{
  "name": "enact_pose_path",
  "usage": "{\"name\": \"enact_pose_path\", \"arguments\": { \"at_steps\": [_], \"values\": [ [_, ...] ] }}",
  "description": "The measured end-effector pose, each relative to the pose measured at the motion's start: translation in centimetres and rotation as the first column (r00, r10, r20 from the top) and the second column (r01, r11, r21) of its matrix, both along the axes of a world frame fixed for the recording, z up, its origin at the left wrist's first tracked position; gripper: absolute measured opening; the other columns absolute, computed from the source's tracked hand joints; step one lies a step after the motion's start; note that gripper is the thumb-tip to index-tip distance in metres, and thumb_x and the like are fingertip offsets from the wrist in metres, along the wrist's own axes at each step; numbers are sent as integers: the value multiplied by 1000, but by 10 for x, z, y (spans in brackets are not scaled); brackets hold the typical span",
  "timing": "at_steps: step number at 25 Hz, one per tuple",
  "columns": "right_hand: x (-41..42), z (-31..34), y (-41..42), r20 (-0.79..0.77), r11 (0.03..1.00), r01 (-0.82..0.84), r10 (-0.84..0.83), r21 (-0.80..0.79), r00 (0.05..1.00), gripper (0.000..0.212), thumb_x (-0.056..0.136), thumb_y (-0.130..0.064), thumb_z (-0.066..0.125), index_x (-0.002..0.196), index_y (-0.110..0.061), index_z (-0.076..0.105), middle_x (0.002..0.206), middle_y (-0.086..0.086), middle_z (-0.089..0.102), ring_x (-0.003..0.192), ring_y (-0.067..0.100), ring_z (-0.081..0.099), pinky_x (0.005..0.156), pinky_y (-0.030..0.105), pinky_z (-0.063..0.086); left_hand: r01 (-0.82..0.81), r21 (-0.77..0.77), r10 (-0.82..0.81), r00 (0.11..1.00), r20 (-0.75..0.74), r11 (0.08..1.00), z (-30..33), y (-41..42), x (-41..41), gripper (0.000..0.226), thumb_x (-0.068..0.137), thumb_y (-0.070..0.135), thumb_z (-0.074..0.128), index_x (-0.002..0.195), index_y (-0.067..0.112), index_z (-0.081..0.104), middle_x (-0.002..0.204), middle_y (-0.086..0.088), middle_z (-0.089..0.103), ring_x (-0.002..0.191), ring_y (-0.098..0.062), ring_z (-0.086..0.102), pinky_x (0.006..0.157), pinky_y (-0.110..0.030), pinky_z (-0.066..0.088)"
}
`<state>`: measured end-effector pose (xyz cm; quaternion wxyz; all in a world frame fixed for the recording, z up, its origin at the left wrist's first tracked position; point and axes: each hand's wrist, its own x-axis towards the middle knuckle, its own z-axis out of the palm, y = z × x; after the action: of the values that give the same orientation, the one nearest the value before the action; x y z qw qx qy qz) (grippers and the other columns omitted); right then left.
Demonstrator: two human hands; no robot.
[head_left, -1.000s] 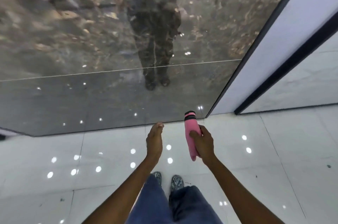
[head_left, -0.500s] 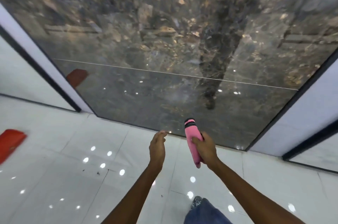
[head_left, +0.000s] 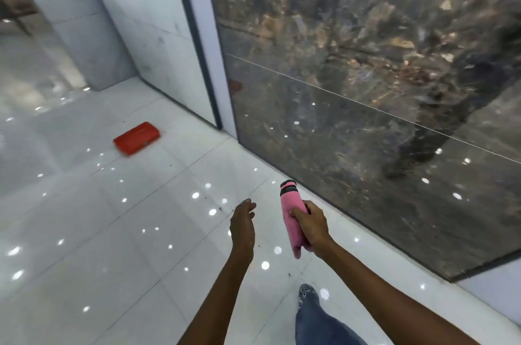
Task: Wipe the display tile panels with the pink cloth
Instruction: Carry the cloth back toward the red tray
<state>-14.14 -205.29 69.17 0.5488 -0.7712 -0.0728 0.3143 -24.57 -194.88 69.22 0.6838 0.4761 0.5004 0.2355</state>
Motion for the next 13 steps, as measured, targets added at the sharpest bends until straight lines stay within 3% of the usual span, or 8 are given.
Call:
{"name": "enact_pose_path", "arguments": {
  "at_steps": [6,13],
  "values": [
    [-55,3,62,10,966,-256,256,25,967,12,86,-18,60,99,-17,61,93,6,67,81,21,65,71,33,53,-236,10,236,972,16,972,12,33,-65,17,101,28,47,107,24,62,115,-1,65,107,-18,57,91,-30,38],
    [-63,7,141,-9,903,-427,428,52,904,17,89,-18,58,105,-15,60,96,5,66,79,17,62,61,26,46,-413,58,416,909,-37,909,14,79,-100,15,100,29,48,99,27,62,117,0,65,111,-18,57,89,-30,38]
  ]
}}
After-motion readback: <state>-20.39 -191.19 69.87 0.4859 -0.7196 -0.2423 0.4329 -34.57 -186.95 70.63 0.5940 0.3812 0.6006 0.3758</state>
